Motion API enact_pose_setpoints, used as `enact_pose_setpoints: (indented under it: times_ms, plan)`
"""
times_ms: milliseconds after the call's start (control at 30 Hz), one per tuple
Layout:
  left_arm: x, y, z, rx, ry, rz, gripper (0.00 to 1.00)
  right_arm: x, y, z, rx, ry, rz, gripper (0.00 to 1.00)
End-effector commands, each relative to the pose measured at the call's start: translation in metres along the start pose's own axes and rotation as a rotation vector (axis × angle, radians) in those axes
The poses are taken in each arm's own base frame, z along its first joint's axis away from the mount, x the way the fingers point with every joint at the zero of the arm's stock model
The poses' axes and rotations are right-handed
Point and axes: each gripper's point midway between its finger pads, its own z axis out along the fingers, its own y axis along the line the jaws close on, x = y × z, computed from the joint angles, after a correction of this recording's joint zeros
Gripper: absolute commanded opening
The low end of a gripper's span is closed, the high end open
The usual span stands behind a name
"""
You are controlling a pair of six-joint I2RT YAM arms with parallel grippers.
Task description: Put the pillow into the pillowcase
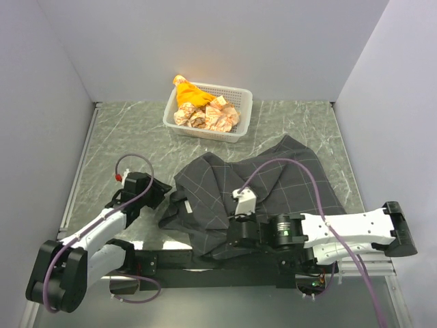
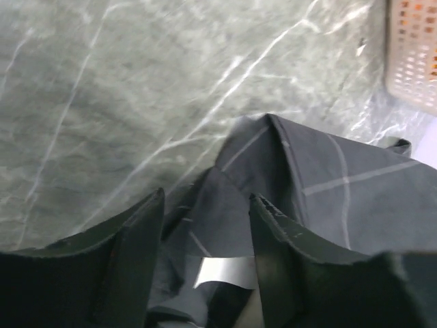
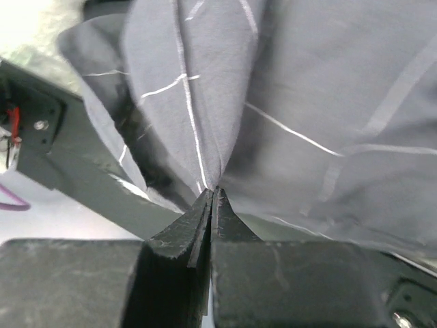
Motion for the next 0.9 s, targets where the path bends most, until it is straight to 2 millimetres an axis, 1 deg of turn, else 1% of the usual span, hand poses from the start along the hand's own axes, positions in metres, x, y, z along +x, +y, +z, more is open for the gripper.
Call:
enact_pose_setpoints:
  times_ms: [0, 33, 67, 100, 200, 300, 433, 533, 667, 733, 767, 800, 833, 867]
  plan:
    - [0.007, -0.001, 0.003, 0.057, 0.009, 0.003, 0.54, 0.0, -0.051, -0.016, 0.128, -0.046, 0.056, 0.0]
    - [0.009, 0.0, 0.003, 0.061, 0.015, 0.004, 0.53, -0.002, -0.054, -0.022, 0.108, -0.057, 0.103, 0.0]
    - [0.012, 0.003, 0.003, 0.056, 0.023, 0.002, 0.52, 0.0, -0.059, -0.023, 0.11, -0.057, 0.114, 0.0]
    - [0.014, 0.003, 0.002, 0.065, 0.033, 0.005, 0.5, 0.002, -0.067, -0.027, 0.113, -0.058, 0.127, 0.0]
    - [0.019, 0.001, 0.0, 0.092, 0.043, 0.013, 0.47, 0.005, -0.085, -0.032, 0.141, -0.07, 0.159, 0.0]
    - [0.023, -0.002, -0.003, 0.12, 0.056, 0.029, 0.47, 0.005, -0.094, -0.036, 0.147, -0.08, 0.192, 0.0]
    - [0.033, -0.01, -0.008, 0.177, 0.09, 0.063, 0.49, 0.006, -0.102, -0.038, 0.159, -0.09, 0.207, 0.0]
    - [0.04, -0.009, -0.008, 0.177, 0.106, 0.082, 0.51, 0.005, -0.105, -0.041, 0.157, -0.095, 0.212, 0.0]
    - [0.051, -0.001, -0.005, 0.15, 0.134, 0.068, 0.5, -0.005, -0.099, -0.047, 0.124, -0.114, 0.224, 0.0]
    - [0.053, 0.0, -0.002, 0.139, 0.139, 0.061, 0.43, -0.011, -0.094, -0.051, 0.1, -0.124, 0.216, 0.0]
    - [0.049, -0.008, -0.001, 0.138, 0.127, 0.053, 0.36, -0.021, -0.087, -0.056, 0.075, -0.141, 0.224, 0.0]
    - [0.046, -0.002, 0.003, 0.087, 0.114, 0.053, 0.19, -0.026, -0.083, -0.058, 0.062, -0.148, 0.204, 0.0]
    - [0.039, -0.007, 0.006, 0.073, 0.088, 0.056, 0.12, -0.031, -0.078, -0.062, 0.046, -0.158, 0.197, 0.0]
    - [0.027, -0.031, 0.006, 0.094, 0.054, 0.068, 0.05, -0.044, -0.069, -0.07, 0.018, -0.177, 0.206, 0.0]
